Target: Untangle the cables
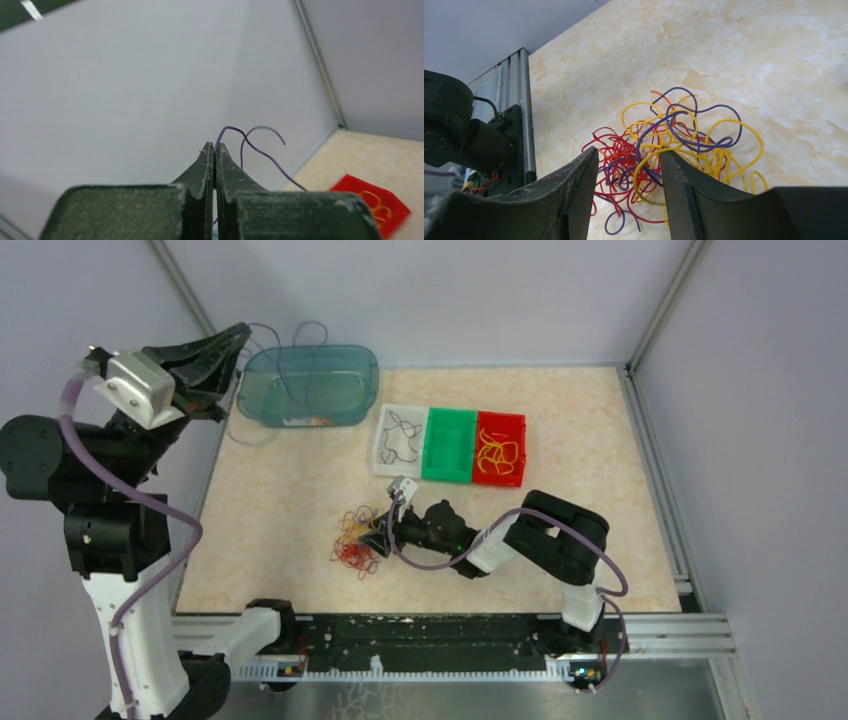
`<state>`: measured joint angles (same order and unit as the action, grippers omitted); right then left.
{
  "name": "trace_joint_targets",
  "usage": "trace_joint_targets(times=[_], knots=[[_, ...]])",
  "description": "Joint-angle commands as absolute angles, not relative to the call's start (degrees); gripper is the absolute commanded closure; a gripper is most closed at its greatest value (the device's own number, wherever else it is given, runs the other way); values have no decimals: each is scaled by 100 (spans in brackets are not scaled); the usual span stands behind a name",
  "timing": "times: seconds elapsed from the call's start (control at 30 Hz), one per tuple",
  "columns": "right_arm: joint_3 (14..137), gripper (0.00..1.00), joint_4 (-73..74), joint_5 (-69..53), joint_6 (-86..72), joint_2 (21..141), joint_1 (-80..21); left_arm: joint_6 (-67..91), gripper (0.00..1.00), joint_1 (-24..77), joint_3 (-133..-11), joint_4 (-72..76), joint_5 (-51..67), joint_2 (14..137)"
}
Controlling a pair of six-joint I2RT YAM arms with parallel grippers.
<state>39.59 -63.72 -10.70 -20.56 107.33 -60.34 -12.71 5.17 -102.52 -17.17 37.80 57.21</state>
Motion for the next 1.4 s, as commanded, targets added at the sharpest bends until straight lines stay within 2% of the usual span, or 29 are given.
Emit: trace_joint_targets(times=[0.0,0.23,0.37,0.53,1.0,1.23,1.37], knots=[[3880,50,-6964,-893,-2109,10586,-6091,-1633,100,549,-10612,-449,3046,5827],[3816,48,-7135,-931,-2162,10330,-6091,-1691,100,536,-11488,-511,3068,6286],[4007,41,-6825,-1190,-2098,9656,-6091,-1652,100,538,-11047,-574,3342,6129],[4231,36,-6157,-1472,-2035,8709,-6091,-1643,100,543,-10430,-554,3392,5927],[4115,36,-5368,-1612,-2236,7314,-5878,-945,100,536,-9103,-312,3899,5561],[5098,35,-2729,-1612,-1998,7947,-5804,-885,100,536,-8999,-272,3949,5581],[5631,28,-1022,-1201,-1910,8356,-5809,-916,100,537,-8883,-270,4000,5525]])
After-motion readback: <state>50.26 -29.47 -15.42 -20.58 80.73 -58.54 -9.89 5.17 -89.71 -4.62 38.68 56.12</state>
